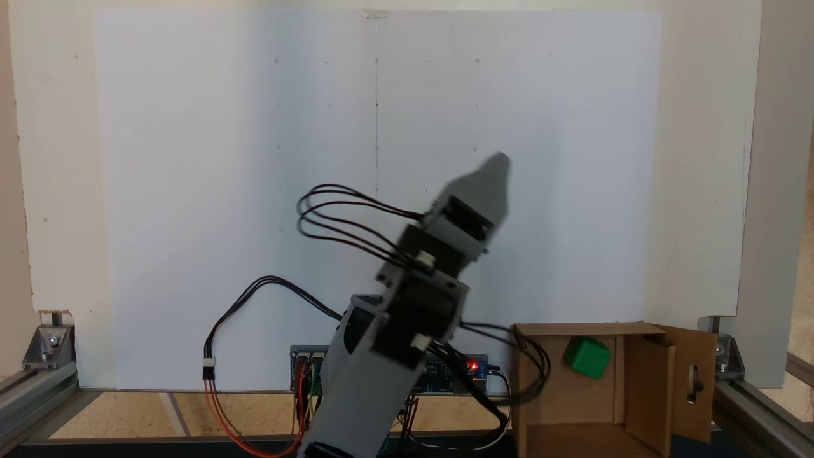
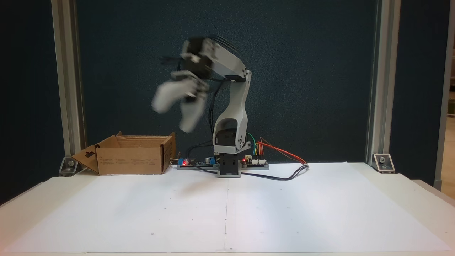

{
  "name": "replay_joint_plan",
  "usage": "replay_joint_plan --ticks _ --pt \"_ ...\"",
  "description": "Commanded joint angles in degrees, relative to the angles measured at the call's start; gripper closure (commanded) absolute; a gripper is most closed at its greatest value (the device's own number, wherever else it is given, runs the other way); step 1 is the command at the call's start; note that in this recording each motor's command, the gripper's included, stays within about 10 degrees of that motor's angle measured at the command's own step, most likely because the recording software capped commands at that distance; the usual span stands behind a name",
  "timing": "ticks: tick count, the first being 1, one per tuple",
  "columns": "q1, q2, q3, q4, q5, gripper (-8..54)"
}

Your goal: Grasp a green dice and put it in the bin.

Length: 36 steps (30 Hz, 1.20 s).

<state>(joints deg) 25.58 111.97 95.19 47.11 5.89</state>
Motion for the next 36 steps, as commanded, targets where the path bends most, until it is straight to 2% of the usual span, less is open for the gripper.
replay_joint_plan --ticks 1,5,13,36 --pt "-9.0 4.0 3.8 -9.3 2.1 0.9" --pt "-24.3 11.0 15.3 -20.3 2.1 0.4" --pt "-21.8 23.6 26.8 -41.1 2.1 -0.4" --pt "-20.3 24.1 67.4 -96.9 1.8 1.8"
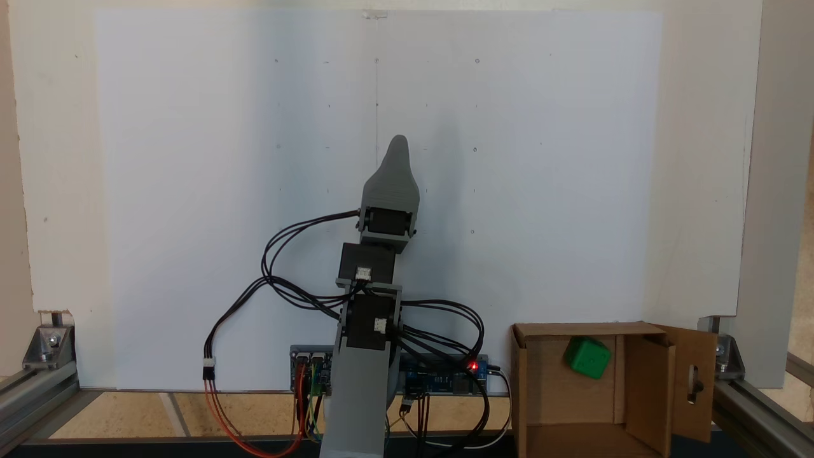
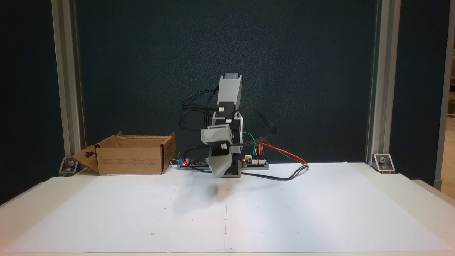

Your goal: Grasp a green dice and put it in the bin.

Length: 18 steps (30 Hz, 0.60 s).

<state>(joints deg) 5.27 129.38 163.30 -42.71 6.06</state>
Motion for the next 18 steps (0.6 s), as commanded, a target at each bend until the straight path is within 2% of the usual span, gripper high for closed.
replay_joint_plan --ticks 1,18 --pt "0.0 6.7 0.6 -9.6 1.6 1.8" --pt "-0.1 6.6 13.2 -48.1 1.8 1.1"
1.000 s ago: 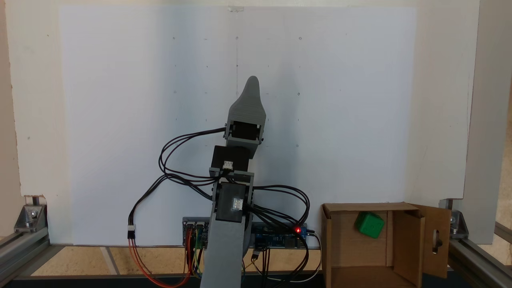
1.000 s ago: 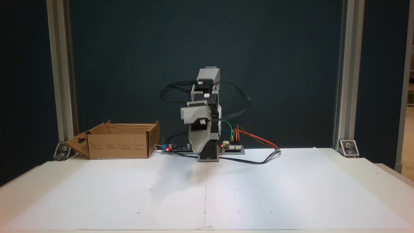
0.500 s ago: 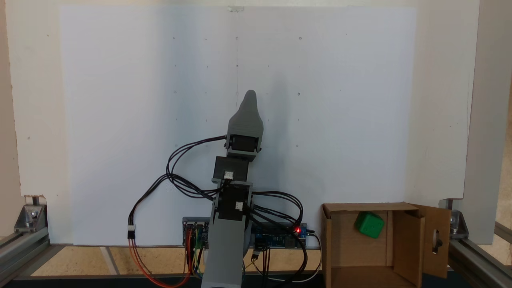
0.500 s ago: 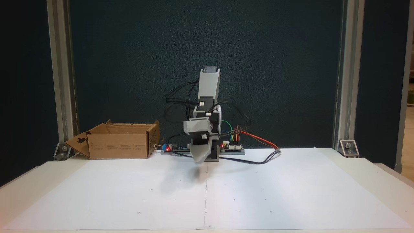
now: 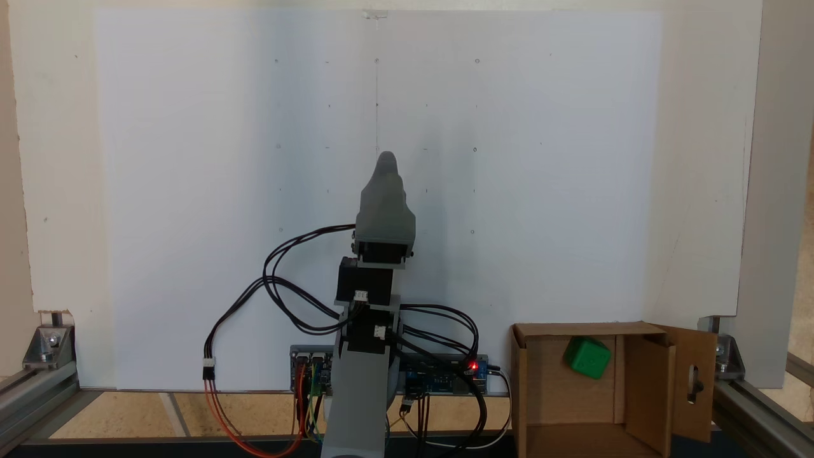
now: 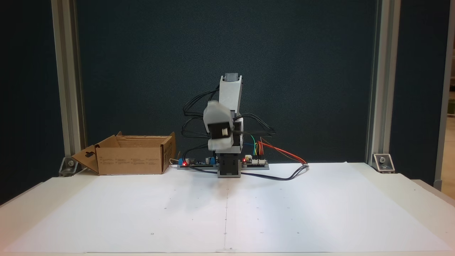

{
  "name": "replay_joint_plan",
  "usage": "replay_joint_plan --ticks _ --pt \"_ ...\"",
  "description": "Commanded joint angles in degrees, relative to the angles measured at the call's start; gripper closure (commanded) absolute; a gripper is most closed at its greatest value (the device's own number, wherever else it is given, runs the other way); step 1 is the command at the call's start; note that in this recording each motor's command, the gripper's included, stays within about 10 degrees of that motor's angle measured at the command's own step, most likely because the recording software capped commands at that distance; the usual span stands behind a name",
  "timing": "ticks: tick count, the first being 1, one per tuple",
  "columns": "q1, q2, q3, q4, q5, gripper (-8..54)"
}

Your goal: Grasp a green dice and put it in the bin.

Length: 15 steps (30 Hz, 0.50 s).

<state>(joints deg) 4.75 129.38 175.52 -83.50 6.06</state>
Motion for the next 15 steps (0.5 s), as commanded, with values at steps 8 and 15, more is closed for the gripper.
replay_joint_plan --ticks 8,15 --pt "0.4 6.5 2.6 -12.0 1.8 1.0" --pt "0.3 6.6 3.4 -12.0 1.8 1.0"
